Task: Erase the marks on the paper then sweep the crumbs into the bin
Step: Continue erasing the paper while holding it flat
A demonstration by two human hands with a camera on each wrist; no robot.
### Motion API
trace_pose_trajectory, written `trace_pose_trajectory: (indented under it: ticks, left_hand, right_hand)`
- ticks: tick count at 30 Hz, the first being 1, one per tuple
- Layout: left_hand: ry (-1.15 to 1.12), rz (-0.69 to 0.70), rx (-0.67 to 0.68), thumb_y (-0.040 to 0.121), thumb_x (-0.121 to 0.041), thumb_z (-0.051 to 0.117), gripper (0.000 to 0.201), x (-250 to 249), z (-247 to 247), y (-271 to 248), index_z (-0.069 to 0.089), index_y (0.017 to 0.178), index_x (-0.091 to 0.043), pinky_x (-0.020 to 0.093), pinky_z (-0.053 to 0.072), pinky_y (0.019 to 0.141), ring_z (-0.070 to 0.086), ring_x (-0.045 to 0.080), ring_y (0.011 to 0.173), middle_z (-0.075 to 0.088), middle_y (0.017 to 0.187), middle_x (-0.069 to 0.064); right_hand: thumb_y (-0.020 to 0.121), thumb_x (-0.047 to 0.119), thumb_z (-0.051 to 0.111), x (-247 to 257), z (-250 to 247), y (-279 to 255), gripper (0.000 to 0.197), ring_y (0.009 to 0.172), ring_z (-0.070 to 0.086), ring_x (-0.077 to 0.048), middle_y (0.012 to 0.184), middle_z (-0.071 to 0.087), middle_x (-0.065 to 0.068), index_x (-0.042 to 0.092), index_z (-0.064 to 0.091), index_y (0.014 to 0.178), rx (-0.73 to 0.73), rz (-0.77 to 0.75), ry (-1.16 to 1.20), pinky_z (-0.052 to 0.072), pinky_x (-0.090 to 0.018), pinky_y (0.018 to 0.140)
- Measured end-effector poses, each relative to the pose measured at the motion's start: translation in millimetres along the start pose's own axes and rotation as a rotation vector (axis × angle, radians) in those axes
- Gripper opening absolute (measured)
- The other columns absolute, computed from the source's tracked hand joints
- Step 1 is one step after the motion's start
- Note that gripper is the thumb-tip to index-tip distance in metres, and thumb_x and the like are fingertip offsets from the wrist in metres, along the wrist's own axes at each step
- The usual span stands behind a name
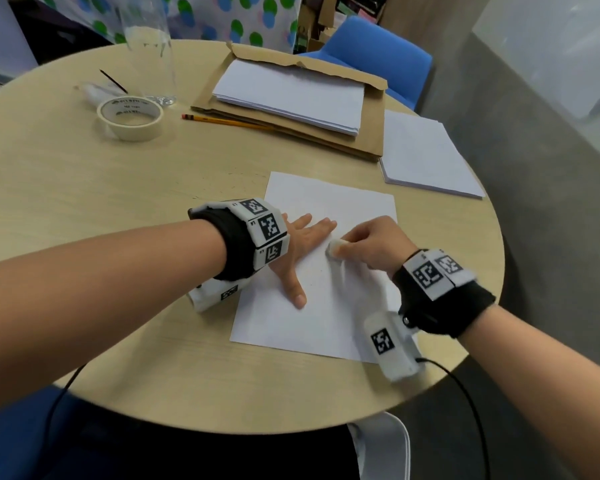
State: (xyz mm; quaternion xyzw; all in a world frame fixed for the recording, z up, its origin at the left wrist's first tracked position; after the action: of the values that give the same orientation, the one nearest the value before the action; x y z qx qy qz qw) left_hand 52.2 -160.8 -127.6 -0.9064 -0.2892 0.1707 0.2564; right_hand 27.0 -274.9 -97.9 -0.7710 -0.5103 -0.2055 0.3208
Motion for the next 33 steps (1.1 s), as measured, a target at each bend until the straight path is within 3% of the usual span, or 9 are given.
trace_pose_trajectory:
  ticks: [5, 9, 13, 16, 20, 22, 28, 31, 33]
  left_hand:
    - [0.018, 0.004, 0.007, 0.065, -0.06, 0.073, 0.134, -0.1, 2.3, 1.9, -0.028, 0.144, -0.019, 0.048, -0.003, 0.119, -0.021, 0.018, 0.144, -0.027, 0.154, -0.005]
    - [-0.041, 0.023, 0.005, 0.067, -0.052, 0.076, 0.125, 5.3, -3.0, 0.3, -0.016, 0.148, -0.026, 0.044, -0.002, 0.119, -0.016, 0.015, 0.145, -0.022, 0.156, -0.008]
    - [-0.156, -0.046, -0.062, 0.064, -0.048, 0.079, 0.12, 38.0, -8.6, -3.0, -0.004, 0.149, -0.032, 0.041, 0.005, 0.12, -0.008, 0.013, 0.146, -0.015, 0.158, -0.007]
    - [-0.074, -0.075, -0.036, 0.065, -0.053, 0.076, 0.124, 43.6, -3.8, -3.4, -0.012, 0.148, -0.029, 0.043, 0.003, 0.12, -0.014, 0.015, 0.145, -0.021, 0.156, -0.005]
    - [0.004, -0.073, -0.007, 0.065, -0.056, 0.075, 0.128, 38.4, -4.2, -5.0, -0.019, 0.147, -0.027, 0.048, -0.002, 0.118, -0.017, 0.018, 0.145, -0.024, 0.156, -0.002]
    - [0.012, -0.078, -0.007, 0.065, -0.055, 0.075, 0.128, 38.4, -4.8, -5.5, -0.019, 0.147, -0.026, 0.048, -0.004, 0.117, -0.016, 0.019, 0.145, -0.023, 0.156, -0.001]
    - [0.081, -0.089, 0.02, 0.063, -0.058, 0.075, 0.133, 34.9, -3.5, -5.3, -0.023, 0.146, -0.023, 0.051, -0.005, 0.115, -0.017, 0.021, 0.145, -0.026, 0.155, 0.0]
    - [0.071, -0.091, 0.025, 0.064, -0.058, 0.074, 0.132, 34.4, -4.6, -8.8, -0.024, 0.145, -0.023, 0.053, -0.007, 0.114, -0.018, 0.02, 0.145, -0.026, 0.155, 0.0]
    - [0.066, -0.09, 0.033, 0.065, -0.058, 0.073, 0.131, 33.9, -5.5, -11.7, -0.023, 0.146, -0.023, 0.054, -0.009, 0.113, -0.018, 0.02, 0.145, -0.026, 0.155, -0.001]
  right_hand:
    - [0.072, 0.025, 0.074, 4.8, 38.5, -42.1, 0.012, 0.055, 0.051, -0.001, 0.059, 0.062, 0.01, 0.013, 0.072, 0.071, 0.232, -0.117, -0.082, 0.04, -0.015, 0.057]
    - [0.072, 0.03, 0.076, -5.3, 35.1, -39.1, 0.015, 0.038, 0.045, 0.005, 0.039, 0.053, 0.017, 0.016, 0.071, 0.072, 0.288, -0.006, -0.003, 0.034, -0.012, 0.043]
    - [0.072, 0.029, 0.075, -5.1, 40.9, -41.8, 0.016, 0.035, 0.042, 0.003, 0.036, 0.049, 0.016, 0.015, 0.068, 0.07, 0.322, 0.014, -0.005, 0.033, -0.012, 0.042]
    - [0.073, 0.027, 0.075, 5.8, 36.3, -32.7, 0.014, 0.041, 0.043, 0.001, 0.038, 0.05, 0.014, 0.014, 0.07, 0.072, 0.303, 0.035, -0.017, 0.035, -0.014, 0.043]
    - [0.072, 0.017, 0.074, 12.3, 3.5, 5.7, 0.015, 0.054, 0.046, -0.013, 0.056, 0.055, 0.001, 0.004, 0.072, 0.081, 0.076, 0.106, 0.031, 0.039, -0.024, 0.052]
    - [0.071, 0.017, 0.074, 13.2, 4.8, 10.7, 0.01, 0.059, 0.05, -0.012, 0.061, 0.057, 0.001, 0.007, 0.07, 0.073, 0.042, 0.103, 0.026, 0.041, -0.024, 0.055]
    - [0.072, 0.025, 0.075, 23.8, 49.1, -23.5, 0.011, 0.057, 0.048, -0.005, 0.06, 0.056, 0.007, 0.016, 0.069, 0.07, 0.33, 0.007, -0.074, 0.036, -0.016, 0.048]
    - [0.072, 0.019, 0.073, 12.8, 15.0, 6.1, 0.008, 0.06, 0.049, -0.012, 0.065, 0.058, 0.0, 0.013, 0.07, 0.073, 0.113, 0.088, -0.026, 0.04, -0.021, 0.05]
    - [0.073, 0.015, 0.071, -7.1, -4.4, 17.7, 0.009, 0.049, 0.043, -0.013, 0.063, 0.057, -0.004, 0.009, 0.066, 0.072, -0.027, 0.187, 0.225, 0.034, -0.022, 0.045]
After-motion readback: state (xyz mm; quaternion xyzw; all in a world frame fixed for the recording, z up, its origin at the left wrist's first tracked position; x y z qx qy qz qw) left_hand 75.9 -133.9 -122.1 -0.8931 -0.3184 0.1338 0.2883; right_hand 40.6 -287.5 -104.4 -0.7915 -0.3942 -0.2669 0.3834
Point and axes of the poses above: each hand's wrist, its own y-axis towards the middle knuckle, its own z-axis out of the palm, x = y × z, the point moved 8 cm from there along y, towards the middle knuckle
